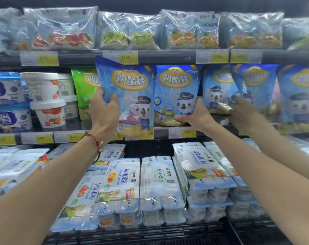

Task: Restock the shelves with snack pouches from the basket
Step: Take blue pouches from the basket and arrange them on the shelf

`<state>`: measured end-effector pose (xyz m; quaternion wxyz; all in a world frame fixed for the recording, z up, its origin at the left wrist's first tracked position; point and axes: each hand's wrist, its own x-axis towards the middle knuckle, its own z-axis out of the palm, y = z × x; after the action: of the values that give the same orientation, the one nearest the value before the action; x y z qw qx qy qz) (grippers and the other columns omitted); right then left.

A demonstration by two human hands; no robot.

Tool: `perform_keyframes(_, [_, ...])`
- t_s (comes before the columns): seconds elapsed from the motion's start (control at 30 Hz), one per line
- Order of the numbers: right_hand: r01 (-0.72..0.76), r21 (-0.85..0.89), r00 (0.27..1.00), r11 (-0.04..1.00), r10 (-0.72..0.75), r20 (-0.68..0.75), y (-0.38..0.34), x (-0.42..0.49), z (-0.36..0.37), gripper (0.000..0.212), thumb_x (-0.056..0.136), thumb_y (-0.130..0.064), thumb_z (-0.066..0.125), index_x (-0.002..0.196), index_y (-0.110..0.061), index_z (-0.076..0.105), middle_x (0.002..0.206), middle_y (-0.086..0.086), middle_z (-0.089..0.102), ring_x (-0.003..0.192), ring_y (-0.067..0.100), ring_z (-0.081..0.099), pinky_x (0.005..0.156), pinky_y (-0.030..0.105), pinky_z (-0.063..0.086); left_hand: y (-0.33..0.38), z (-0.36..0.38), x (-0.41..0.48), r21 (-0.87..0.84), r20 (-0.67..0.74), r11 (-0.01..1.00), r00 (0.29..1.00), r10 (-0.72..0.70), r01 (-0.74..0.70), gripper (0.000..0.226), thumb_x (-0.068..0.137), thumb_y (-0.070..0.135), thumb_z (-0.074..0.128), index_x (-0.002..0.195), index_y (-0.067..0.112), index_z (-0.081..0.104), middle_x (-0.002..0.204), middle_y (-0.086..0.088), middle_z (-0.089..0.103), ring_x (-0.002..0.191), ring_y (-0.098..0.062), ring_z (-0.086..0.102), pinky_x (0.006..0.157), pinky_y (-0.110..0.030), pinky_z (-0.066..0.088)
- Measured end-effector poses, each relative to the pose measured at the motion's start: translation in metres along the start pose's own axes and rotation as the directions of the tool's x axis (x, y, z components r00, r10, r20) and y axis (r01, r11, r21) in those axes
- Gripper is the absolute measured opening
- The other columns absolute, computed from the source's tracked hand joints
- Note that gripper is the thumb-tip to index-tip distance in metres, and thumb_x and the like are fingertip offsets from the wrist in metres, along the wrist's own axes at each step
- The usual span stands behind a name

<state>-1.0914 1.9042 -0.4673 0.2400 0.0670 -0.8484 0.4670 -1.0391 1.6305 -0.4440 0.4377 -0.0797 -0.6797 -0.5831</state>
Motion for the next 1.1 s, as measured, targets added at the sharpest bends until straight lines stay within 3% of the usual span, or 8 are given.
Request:
perform_keyframes(0.13, [-0.011,-0.103,0.999,0.995,0.006,-0.052,0.009,0.009,0.004,0.079,0.079,-0.025,0.088,0.136,-0.004,0.037,0.124,0.006,0.055,0.103,0.017,0.052,0.086,0.026,0.042,-0.001,0.008,0.005,-0.019,0.005,1.0,1.0,-0.01,0.01,0.004,0.095,0.017,0.057,0.098,0.019,0.059,0.094,-0.001,0.066,0.077,-0.014,0.059,0.077,-0.045,0.055])
perform_keyframes(0.3, [-0.059,-0.19,0.998,0.98,0.058,-0.009,0.014,0.028,0.005,0.099,0.081,-0.039,0.085,0.148,-0.001,0.023,0.143,0.017,0.052,0.128,0.034,0.054,0.105,0.045,0.047,-0.007,0.021,0.007,-0.062,0.018,0.998,1.0,-0.012,0.013,0.01,0.096,0.015,0.056,0.102,0.022,0.06,0.093,0.006,0.067,0.081,-0.014,0.064,0.077,-0.039,0.057])
perform_keyframes(0.47, [-0.089,-0.252,0.996,0.964,0.089,-0.01,0.019,0.038,0.009,0.104,0.082,-0.046,0.082,0.151,-0.002,0.017,0.144,0.018,0.053,0.128,0.036,0.055,0.105,0.051,0.048,-0.013,0.038,0.006,-0.028,0.057,1.0,0.998,0.011,-0.009,0.01,0.095,0.018,0.056,0.103,0.021,0.06,0.1,0.0,0.067,0.089,-0.018,0.063,0.083,-0.041,0.055])
perform_keyframes(0.6, [-0.093,-0.231,0.994,0.968,0.076,-0.078,0.023,0.035,0.008,0.086,0.079,-0.044,0.085,0.136,-0.004,0.035,0.136,0.015,0.056,0.122,0.033,0.058,0.1,0.047,0.05,-0.013,0.054,0.007,-0.054,0.073,0.999,0.997,0.014,-0.01,0.009,0.096,0.015,0.054,0.103,0.019,0.057,0.1,0.0,0.066,0.087,-0.015,0.062,0.08,-0.035,0.053])
perform_keyframes(0.7, [-0.08,-0.165,0.982,0.983,0.049,-0.183,0.026,0.024,0.003,0.084,0.082,-0.042,0.082,0.141,-0.003,0.038,0.138,0.015,0.055,0.124,0.031,0.056,0.102,0.048,0.049,-0.013,0.07,0.007,-0.059,0.055,0.998,0.998,0.037,-0.033,0.008,0.096,0.017,0.054,0.104,0.018,0.057,0.096,0.002,0.065,0.083,-0.014,0.06,0.075,-0.029,0.05])
perform_keyframes(0.8, [-0.009,-0.26,0.961,0.966,-0.063,-0.268,0.031,0.001,0.0,0.048,0.097,-0.031,0.065,0.137,-0.009,0.049,0.131,0.011,0.059,0.117,0.029,0.057,0.1,0.044,0.048,-0.01,0.089,0.003,-0.084,0.099,0.996,0.994,0.044,-0.035,0.009,0.097,0.017,0.054,0.106,0.018,0.057,0.091,0.007,0.064,0.077,-0.006,0.059,0.068,-0.016,0.046])
perform_keyframes(0.97, [0.122,-0.4,0.956,0.908,-0.216,-0.198,0.042,-0.025,0.001,0.019,0.104,-0.024,0.048,0.114,-0.015,0.062,0.11,0.003,0.065,0.1,0.023,0.061,0.087,0.042,0.05,-0.016,0.112,-0.004,-0.109,0.126,0.994,0.992,0.027,-0.013,0.008,0.098,0.02,0.052,0.106,0.019,0.055,0.081,0.013,0.057,0.064,0.006,0.052,0.059,-0.01,0.039])
perform_keyframes(1.1, [0.126,-0.349,0.953,0.928,-0.211,-0.217,0.039,-0.024,0.003,0.021,0.104,-0.028,0.045,0.106,-0.017,0.064,0.1,-0.001,0.067,0.091,0.018,0.061,0.081,0.041,0.053,-0.032,0.11,-0.014,-0.14,0.353,0.987,0.935,-0.025,0.079,0.036,0.097,0.025,0.057,0.129,0.016,0.042,0.116,0.006,0.063,0.096,0.004,0.062,0.08,-0.011,0.048])
